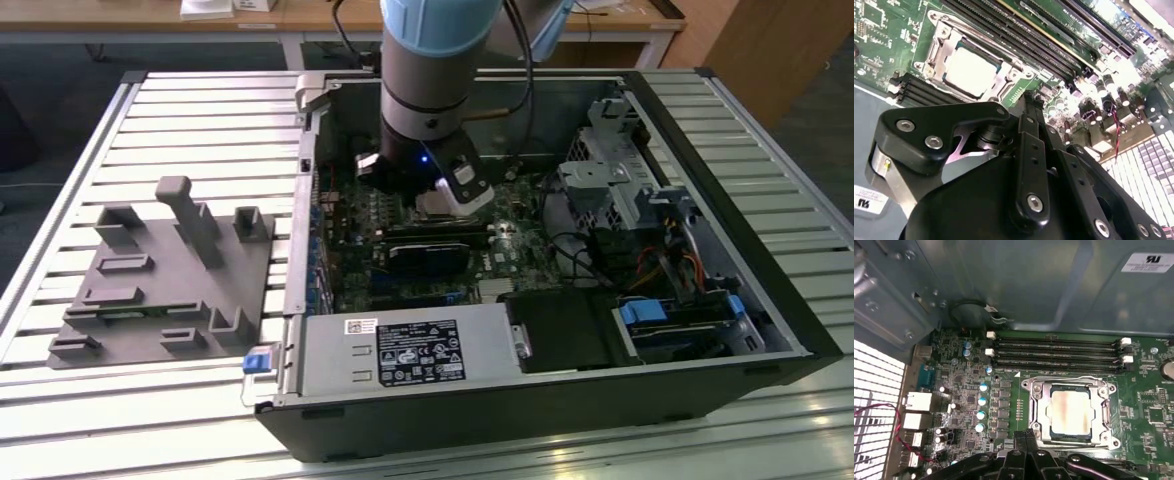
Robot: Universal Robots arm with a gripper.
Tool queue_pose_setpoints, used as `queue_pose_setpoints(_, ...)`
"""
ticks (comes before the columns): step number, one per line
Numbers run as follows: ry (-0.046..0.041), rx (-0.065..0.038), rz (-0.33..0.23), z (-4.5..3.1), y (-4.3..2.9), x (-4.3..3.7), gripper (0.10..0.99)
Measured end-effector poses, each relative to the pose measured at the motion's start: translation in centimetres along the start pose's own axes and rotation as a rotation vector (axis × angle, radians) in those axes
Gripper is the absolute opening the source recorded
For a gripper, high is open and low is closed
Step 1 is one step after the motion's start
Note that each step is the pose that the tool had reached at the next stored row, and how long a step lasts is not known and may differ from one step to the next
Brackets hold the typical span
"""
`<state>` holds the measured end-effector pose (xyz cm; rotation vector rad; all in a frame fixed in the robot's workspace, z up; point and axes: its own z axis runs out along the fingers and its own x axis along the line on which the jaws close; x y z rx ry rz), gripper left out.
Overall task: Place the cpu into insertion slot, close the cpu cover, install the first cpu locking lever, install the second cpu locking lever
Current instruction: 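Install the second cpu locking lever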
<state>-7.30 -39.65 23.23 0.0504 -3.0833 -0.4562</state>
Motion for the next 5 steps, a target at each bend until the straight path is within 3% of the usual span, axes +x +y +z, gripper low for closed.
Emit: queue_pose_setpoints(5,0.0,0.0,0.0,-0.81,0.25,0.02,0.106)
